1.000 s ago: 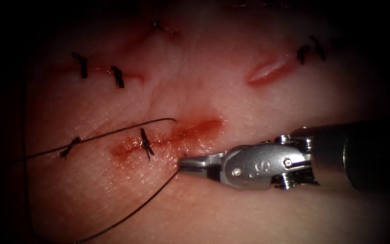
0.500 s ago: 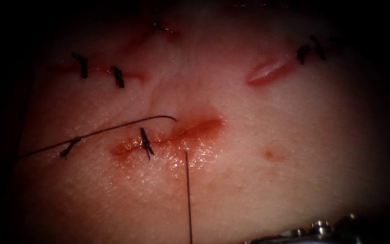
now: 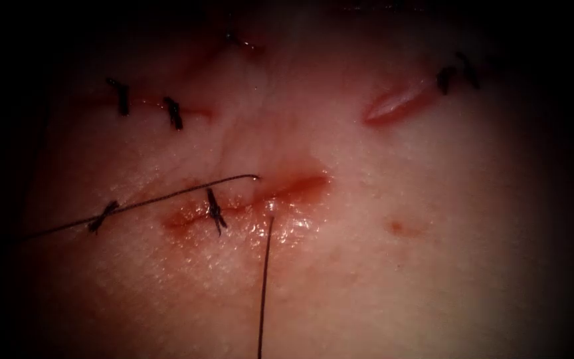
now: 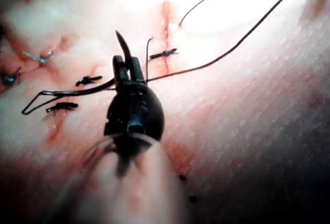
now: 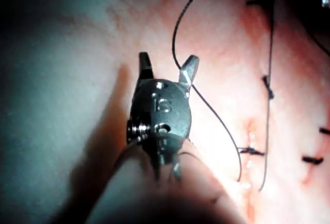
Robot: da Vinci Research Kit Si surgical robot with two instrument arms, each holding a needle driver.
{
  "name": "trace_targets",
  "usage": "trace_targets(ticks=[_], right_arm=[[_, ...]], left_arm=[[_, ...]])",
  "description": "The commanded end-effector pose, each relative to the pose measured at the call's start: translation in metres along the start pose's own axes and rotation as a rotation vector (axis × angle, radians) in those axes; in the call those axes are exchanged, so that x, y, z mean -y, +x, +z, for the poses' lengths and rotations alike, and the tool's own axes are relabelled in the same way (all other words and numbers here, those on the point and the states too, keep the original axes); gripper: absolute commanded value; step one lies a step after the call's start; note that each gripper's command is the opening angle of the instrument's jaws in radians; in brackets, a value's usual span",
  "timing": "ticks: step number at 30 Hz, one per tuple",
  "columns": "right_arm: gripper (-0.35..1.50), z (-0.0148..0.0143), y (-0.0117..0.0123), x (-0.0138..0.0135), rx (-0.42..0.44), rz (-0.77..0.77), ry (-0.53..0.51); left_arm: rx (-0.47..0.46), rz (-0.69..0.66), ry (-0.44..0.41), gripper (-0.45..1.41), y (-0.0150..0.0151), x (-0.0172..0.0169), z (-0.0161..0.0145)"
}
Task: Wound Closure
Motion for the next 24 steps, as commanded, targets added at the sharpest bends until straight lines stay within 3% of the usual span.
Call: trace_targets(ticks=[1, 5, 11, 24], right_arm=[[0.98, 0.001, -0.0018, -0.0023, 0.015, -0.01, -0.016], [1.09, 0.0017, -0.0058, -0.0057, 0.047, 0.0, -0.043], [1.14, 0.0032, -0.0111, -0.0083, 0.094, -0.016, -0.055], [1.14, 0.0088, -0.02, -0.0102, 0.15, -0.063, -0.07]], left_arm=[[-0.002, 0.001, 0.0, -0.45, -0.0002, 0.0, 0.0008], [-0.002, 0.001, 0.0, -0.45, -0.0002, 0.0, 0.0008], [-0.002, 0.001, 0.0, -0.45, -0.0002, 0.0001, 0.0007], [0.0, 0.002, -0.002, -0.45, -0.0003, 0.0001, 0.0008]])
